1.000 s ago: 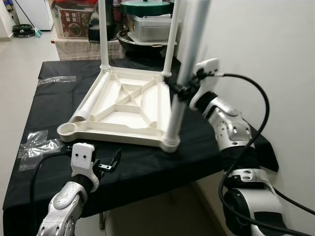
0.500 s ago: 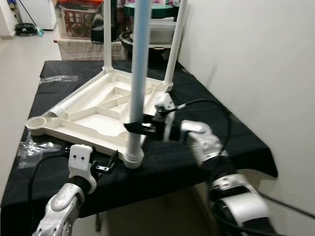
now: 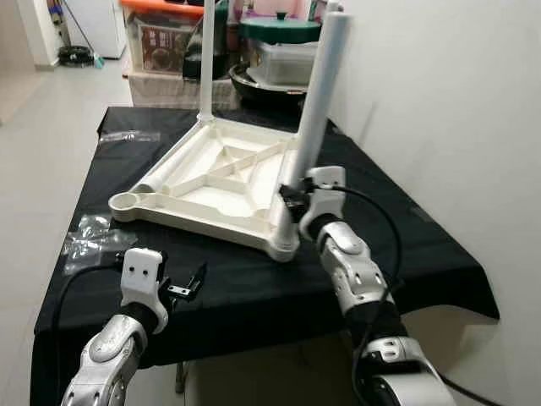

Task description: Building children table

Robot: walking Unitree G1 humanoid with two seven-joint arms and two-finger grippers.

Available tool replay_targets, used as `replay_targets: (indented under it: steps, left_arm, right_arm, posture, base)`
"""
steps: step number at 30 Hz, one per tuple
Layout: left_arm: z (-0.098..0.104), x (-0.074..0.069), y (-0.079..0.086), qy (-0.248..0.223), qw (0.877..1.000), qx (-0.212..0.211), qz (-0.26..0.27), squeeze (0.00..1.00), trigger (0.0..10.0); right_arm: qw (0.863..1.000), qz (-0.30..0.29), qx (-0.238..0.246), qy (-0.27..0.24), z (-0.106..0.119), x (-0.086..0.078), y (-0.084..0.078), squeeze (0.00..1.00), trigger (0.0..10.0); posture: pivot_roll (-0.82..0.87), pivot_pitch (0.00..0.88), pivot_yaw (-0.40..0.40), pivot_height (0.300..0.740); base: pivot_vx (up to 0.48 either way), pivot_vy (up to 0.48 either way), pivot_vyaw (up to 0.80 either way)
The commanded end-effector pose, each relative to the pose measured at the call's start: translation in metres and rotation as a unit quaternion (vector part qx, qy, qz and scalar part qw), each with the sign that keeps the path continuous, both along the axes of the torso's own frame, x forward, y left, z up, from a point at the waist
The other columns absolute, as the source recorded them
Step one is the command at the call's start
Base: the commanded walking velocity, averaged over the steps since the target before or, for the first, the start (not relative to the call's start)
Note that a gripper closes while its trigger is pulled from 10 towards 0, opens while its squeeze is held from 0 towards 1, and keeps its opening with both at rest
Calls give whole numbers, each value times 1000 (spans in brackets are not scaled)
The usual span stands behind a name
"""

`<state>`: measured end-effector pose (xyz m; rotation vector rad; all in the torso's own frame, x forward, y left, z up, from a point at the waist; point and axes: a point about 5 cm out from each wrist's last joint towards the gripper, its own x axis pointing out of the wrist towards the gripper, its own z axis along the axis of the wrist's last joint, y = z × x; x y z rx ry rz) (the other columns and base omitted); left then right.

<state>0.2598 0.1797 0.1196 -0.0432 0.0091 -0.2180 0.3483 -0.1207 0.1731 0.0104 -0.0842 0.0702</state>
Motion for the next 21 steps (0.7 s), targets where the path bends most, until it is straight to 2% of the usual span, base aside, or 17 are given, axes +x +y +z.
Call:
replay_targets:
  steps: [1, 2, 3, 4, 5, 6, 7, 8, 14, 15, 18, 19, 21]
  left_arm:
    - [-4, 0, -2, 6, 1000, 1, -5, 0, 10000]
    - [-4, 0, -2, 6, 1000, 1, -5, 0, 10000]
    - [-4, 0, -2, 6, 1000, 1, -6, 0, 10000]
    - [-4, 0, -2, 6, 1000, 1, -6, 0, 10000]
    - [-4, 1, -2, 6, 1000, 1, -7, 0, 10000]
    - [-4, 1, -2, 6, 1000, 1, -7, 0, 10000]
    - [-3, 1, -1, 6, 1000, 2, -7, 0, 10000]
    - [-3, 2, -1, 6, 1000, 2, -6, 0, 10000]
    - [-4, 1, -1, 6, 1000, 2, -5, 0, 10000]
    - [-4, 1, -2, 5, 1000, 2, -7, 0, 10000]
    - [-4, 1, -2, 5, 1000, 3, -7, 0, 10000]
    - [-3, 1, 1, 5, 1000, 5, -6, 0, 10000]
    - [-3, 1, 1, 5, 1000, 5, -6, 0, 10000]
  right_arm:
    - [995, -71, -53, -48, 17, -17, -21, 0, 0]
    - [995, -71, -53, -48, 17, -17, -21, 0, 0]
    - [994, -68, -54, -68, 25, -25, -19, 0, 784]
    - [994, -68, -54, -68, 25, -25, -19, 0, 784]
    - [992, -67, -50, -89, 33, -30, -19, 0, 10000]
    - [991, -67, -49, -107, 38, -34, -20, 0, 10000]
    - [989, -68, -52, -121, 43, -37, -21, 298, 10000]
    - [988, -69, -55, -129, 46, -39, -22, 1000, 10000]
    - [985, -73, -52, -144, 57, -31, -25, 1000, 10000]
    - [987, -66, -50, -138, 59, -26, -25, 0, 10000]
    - [988, -47, -46, -137, 62, -22, -24, 0, 10000]
    - [989, 49, -36, -135, 65, -15, -13, 0, 10000]
    - [989, 49, -36, -135, 65, -15, -13, 0, 10000]
  posture:
    - [27, 0, -120, 740]
    - [27, 0, -120, 740]
    - [26, 0, -119, 740]
    - [26, 0, -119, 740]
    - [23, 0, -122, 740]
    - [23, 0, -122, 740]
    - [19, 0, -124, 740]
    - [19, 0, -124, 740]
    - [23, 0, -120, 740]
    - [28, 0, -120, 740]
    - [35, 0, -123, 740]
    - [35, 0, -121, 740]
    - [35, 0, -121, 740]
  base:
    - [0, 0, 0]
    - [0, 0, 0]
    - [0, 0, 0]
    - [0, 0, 0]
    - [0, 0, 0]
    - [0, 0, 0]
    - [0, 0, 0]
    - [0, 0, 0]
    - [0, 0, 0]
    - [0, 0, 0]
    - [0, 0, 0]
    - [0, 0, 0]
    - [0, 0, 0]
